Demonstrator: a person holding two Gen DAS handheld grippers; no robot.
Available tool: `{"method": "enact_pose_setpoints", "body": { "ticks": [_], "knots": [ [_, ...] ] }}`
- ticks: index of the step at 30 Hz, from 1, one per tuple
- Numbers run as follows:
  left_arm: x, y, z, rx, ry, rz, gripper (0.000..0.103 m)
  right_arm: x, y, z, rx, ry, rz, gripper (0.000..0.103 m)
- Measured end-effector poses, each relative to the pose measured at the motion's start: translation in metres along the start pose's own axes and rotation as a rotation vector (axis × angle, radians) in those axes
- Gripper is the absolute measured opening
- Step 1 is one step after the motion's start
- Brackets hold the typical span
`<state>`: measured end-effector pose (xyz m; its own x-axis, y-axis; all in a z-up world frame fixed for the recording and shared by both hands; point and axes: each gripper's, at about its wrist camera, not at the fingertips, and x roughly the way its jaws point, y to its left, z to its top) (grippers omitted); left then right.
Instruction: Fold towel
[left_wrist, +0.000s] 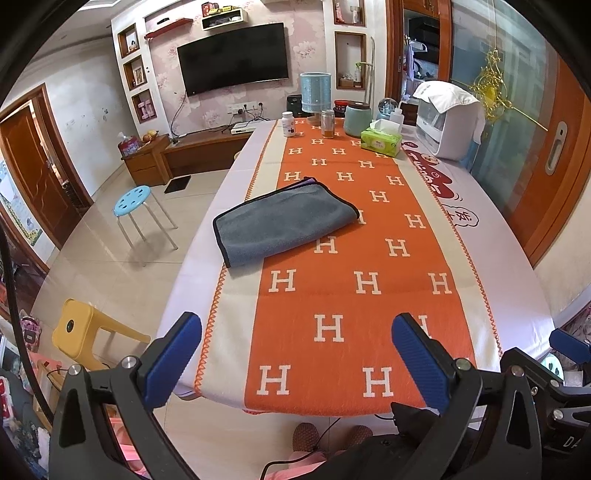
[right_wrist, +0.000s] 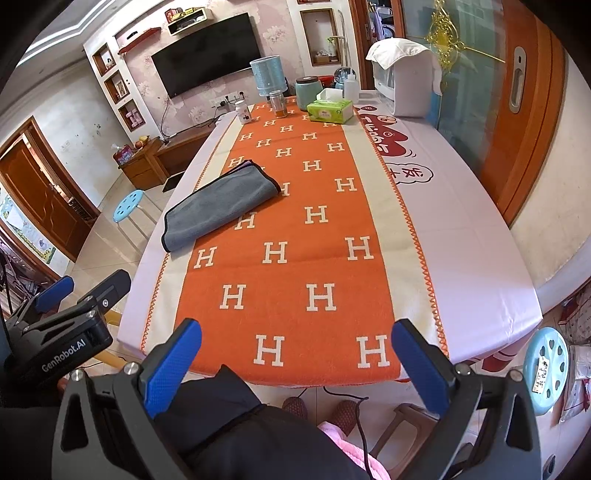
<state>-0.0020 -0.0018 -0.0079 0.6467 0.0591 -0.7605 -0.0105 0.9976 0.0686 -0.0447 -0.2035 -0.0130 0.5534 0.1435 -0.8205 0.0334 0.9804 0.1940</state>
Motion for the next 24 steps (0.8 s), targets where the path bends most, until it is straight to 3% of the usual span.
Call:
{"method": "enact_pose_setpoints", "body": {
  "ticks": [24],
  "knots": [
    [0.0037, -0.0059, 0.0007, -0.003, 0.007, -0.006, 0.102, 0.0085, -0.0039, -0.0012, 0.004, 0.015, -0.007, 0.103]
  ]
}}
